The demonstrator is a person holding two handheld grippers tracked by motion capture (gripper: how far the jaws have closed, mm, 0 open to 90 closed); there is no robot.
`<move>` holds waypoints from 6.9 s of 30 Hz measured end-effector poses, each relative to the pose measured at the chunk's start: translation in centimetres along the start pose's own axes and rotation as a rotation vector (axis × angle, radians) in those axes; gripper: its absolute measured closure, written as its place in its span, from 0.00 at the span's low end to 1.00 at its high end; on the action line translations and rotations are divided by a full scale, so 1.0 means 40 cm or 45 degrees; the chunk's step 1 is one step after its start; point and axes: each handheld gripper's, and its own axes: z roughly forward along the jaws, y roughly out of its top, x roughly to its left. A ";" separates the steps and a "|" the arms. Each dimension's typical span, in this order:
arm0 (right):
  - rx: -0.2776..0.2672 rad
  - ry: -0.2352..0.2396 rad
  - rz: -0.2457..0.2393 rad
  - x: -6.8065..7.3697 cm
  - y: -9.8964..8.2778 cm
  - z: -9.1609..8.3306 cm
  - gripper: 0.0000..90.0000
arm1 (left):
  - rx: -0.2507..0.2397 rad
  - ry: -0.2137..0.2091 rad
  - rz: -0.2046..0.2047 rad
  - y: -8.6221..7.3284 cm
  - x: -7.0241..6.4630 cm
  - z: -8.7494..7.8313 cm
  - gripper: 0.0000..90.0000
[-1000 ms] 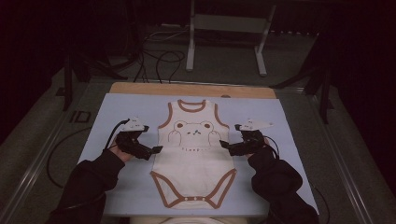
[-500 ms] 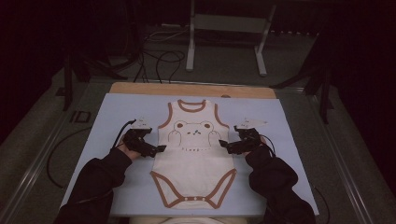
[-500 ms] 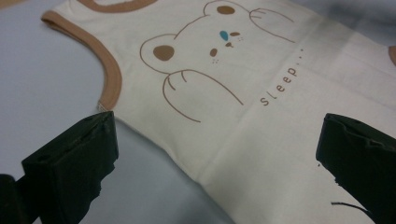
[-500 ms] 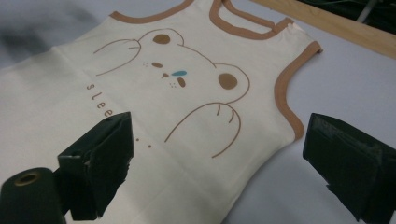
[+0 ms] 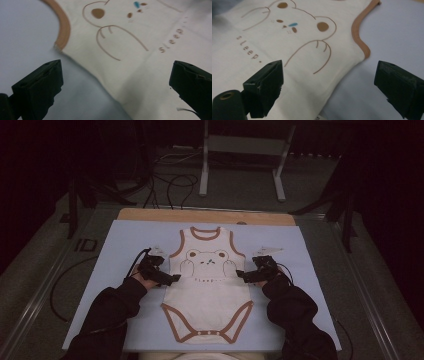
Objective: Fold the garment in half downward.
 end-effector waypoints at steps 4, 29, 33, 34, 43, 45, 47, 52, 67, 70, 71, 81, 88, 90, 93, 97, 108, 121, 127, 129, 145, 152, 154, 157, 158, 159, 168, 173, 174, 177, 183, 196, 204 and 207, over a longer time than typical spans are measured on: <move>0.042 -0.020 0.027 -0.010 -0.001 0.016 0.20 | 0.035 0.039 0.003 0.000 0.001 0.011 0.00; 0.173 -0.101 0.023 -0.004 0.004 0.065 0.78 | 0.057 0.143 -0.028 0.000 0.008 0.044 0.49; 0.186 -0.087 0.007 0.001 0.007 0.066 0.88 | 0.064 0.131 -0.032 0.006 0.001 0.047 0.58; 0.189 -0.080 0.007 0.002 0.008 0.067 0.92 | 0.063 0.127 -0.034 0.008 -0.002 0.049 0.61; 0.222 -0.071 -0.024 0.010 0.018 0.070 0.99 | 0.081 0.122 -0.104 0.019 0.000 0.050 0.93; 0.224 -0.076 -0.031 0.011 0.018 0.070 0.99 | 0.084 0.131 -0.107 0.021 -0.005 0.052 0.98; 0.226 -0.080 -0.041 0.014 0.020 0.069 1.00 | 0.089 0.136 -0.105 0.023 -0.006 0.050 0.99; 0.204 -0.076 -0.044 0.015 0.029 0.055 1.00 | 0.087 0.114 -0.116 0.025 -0.001 0.041 1.00; 0.170 -0.058 -0.084 0.026 0.057 0.017 1.00 | 0.075 0.079 -0.083 0.044 0.000 0.002 1.00; 0.167 -0.061 -0.097 0.028 0.058 0.010 1.00 | 0.068 0.072 -0.077 0.047 -0.004 -0.007 1.00; 0.165 -0.060 -0.097 0.029 0.058 0.007 1.00 | 0.064 0.071 -0.073 0.049 -0.005 -0.011 1.00; 0.143 -0.035 -0.114 0.041 0.059 -0.030 1.00 | 0.048 0.057 -0.048 0.054 -0.019 -0.049 1.00; 0.108 -0.021 -0.131 0.062 0.059 -0.062 1.00 | 0.040 0.040 -0.030 0.047 -0.032 -0.073 1.00; 0.101 -0.018 -0.134 0.069 0.057 -0.072 1.00 | 0.041 0.033 -0.023 0.046 -0.038 -0.081 1.00; 0.089 -0.007 -0.141 0.078 0.052 -0.087 1.00 | 0.051 0.031 0.007 0.044 -0.047 -0.091 1.00; 0.085 -0.001 -0.152 0.090 0.043 -0.101 1.00 | 0.056 0.022 0.032 0.043 -0.060 -0.105 1.00; 0.074 0.016 -0.185 0.126 0.029 -0.146 1.00 | 0.041 0.004 0.062 0.019 -0.101 -0.144 1.00; 0.070 0.079 -0.204 0.184 -0.021 -0.192 1.00 | 0.034 -0.025 0.083 -0.025 -0.139 -0.177 1.00; 0.074 0.096 -0.195 0.197 -0.046 -0.209 1.00 | 0.028 -0.035 0.105 -0.041 -0.173 -0.203 1.00; 0.075 0.100 -0.192 0.202 -0.051 -0.215 1.00 | 0.024 -0.044 0.115 -0.048 -0.185 -0.210 1.00; 0.100 0.148 -0.214 0.251 -0.094 -0.255 1.00 | 0.031 -0.074 0.133 -0.107 -0.239 -0.232 1.00; 0.122 0.173 -0.203 0.269 -0.120 -0.264 1.00 | 0.040 -0.086 0.128 -0.128 -0.251 -0.234 1.00; 0.130 0.174 -0.206 0.271 -0.127 -0.267 1.00 | 0.038 -0.091 0.124 -0.135 -0.258 -0.236 1.00; 0.140 0.181 -0.196 0.273 -0.137 -0.270 1.00 | 0.050 -0.099 0.128 -0.144 -0.268 -0.239 1.00; 0.143 0.185 -0.200 0.274 -0.140 -0.270 1.00 | 0.051 -0.105 0.123 -0.148 -0.270 -0.240 1.00; 0.149 0.187 -0.197 0.275 -0.143 -0.271 1.00 | 0.053 -0.104 0.119 -0.152 -0.271 -0.239 1.00; 0.194 0.212 -0.188 0.288 -0.173 -0.263 1.00 | 0.092 -0.116 0.108 -0.190 -0.290 -0.220 1.00; 0.211 0.211 -0.195 0.292 -0.181 -0.262 1.00 | 0.094 -0.115 0.112 -0.198 -0.301 -0.220 1.00; 0.214 0.209 -0.196 0.292 -0.184 -0.261 1.00 | 0.089 -0.114 0.119 -0.200 -0.304 -0.220 1.00; 0.223 0.214 -0.186 0.292 -0.193 -0.257 1.00 | 0.096 -0.119 0.114 -0.206 -0.306 -0.217 1.00; 0.242 0.219 -0.174 0.289 -0.210 -0.249 1.00 | 0.115 -0.133 0.110 -0.222 -0.312 -0.208 1.00; 0.276 0.231 -0.149 0.287 -0.234 -0.231 1.00 | 0.160 -0.153 0.111 -0.246 -0.305 -0.181 1.00; 0.277 0.231 -0.170 0.287 -0.238 -0.226 0.99 | 0.152 -0.163 0.122 -0.251 -0.303 -0.175 0.99; 0.277 0.228 -0.192 0.288 -0.239 -0.226 0.99 | 0.144 -0.159 0.124 -0.253 -0.304 -0.174 0.99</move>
